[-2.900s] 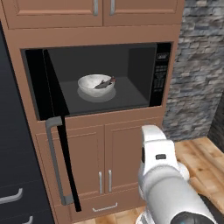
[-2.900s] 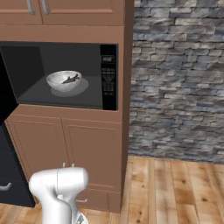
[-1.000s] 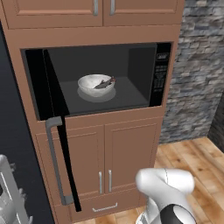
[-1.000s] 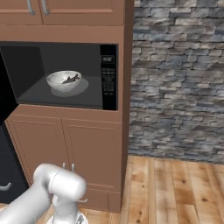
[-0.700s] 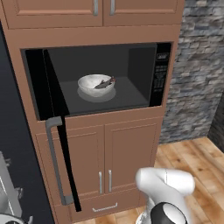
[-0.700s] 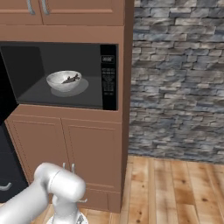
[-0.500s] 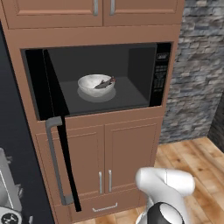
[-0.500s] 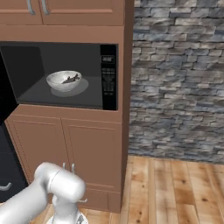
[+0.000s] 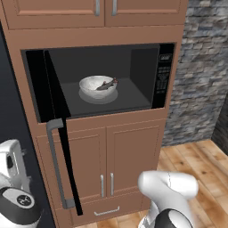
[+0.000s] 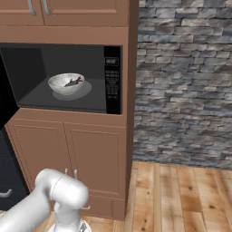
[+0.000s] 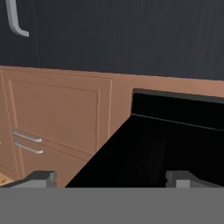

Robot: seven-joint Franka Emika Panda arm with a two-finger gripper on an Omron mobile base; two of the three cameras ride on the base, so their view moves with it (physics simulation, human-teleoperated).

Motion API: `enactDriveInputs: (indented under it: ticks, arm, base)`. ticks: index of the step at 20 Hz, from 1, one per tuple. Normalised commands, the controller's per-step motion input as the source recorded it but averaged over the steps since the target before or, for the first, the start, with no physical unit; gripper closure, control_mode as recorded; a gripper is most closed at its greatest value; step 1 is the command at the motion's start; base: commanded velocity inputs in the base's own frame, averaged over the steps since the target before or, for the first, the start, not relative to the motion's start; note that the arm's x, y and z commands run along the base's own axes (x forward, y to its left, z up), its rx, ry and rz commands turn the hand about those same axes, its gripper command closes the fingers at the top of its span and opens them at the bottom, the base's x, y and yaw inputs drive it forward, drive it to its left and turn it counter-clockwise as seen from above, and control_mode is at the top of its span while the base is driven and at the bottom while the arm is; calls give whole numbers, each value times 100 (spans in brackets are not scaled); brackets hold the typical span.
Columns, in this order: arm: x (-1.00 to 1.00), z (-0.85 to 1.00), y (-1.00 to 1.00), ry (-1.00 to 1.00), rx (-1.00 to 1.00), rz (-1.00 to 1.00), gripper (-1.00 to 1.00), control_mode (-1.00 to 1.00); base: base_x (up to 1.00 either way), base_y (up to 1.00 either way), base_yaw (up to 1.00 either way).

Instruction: Remove the banana from the bowl and place it on the small plate. Then place the bowl with only the fish in the microwave, close the door, and press the start button to microwave the fish.

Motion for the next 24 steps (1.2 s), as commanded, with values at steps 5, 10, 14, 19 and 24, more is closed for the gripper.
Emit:
enactDriveInputs:
  ticks: [5, 10, 14, 19, 24]
  arm:
    - [7, 0, -63, -1, 8, 0, -100, -100]
    - [-20, 0, -100, -7, 15, 0, -100, -100]
    - [-3, 3, -100, -4, 17, -1, -100, -100]
    - [2, 12, -100, -1, 16, -3, -100, -100]
    - [17, 15, -96, 0, 15, -3, -100, -100]
  base:
    - [0, 0, 0]
    - [0, 0, 0]
    - [0, 0, 0]
    - [0, 0, 0]
    - [0, 0, 0]
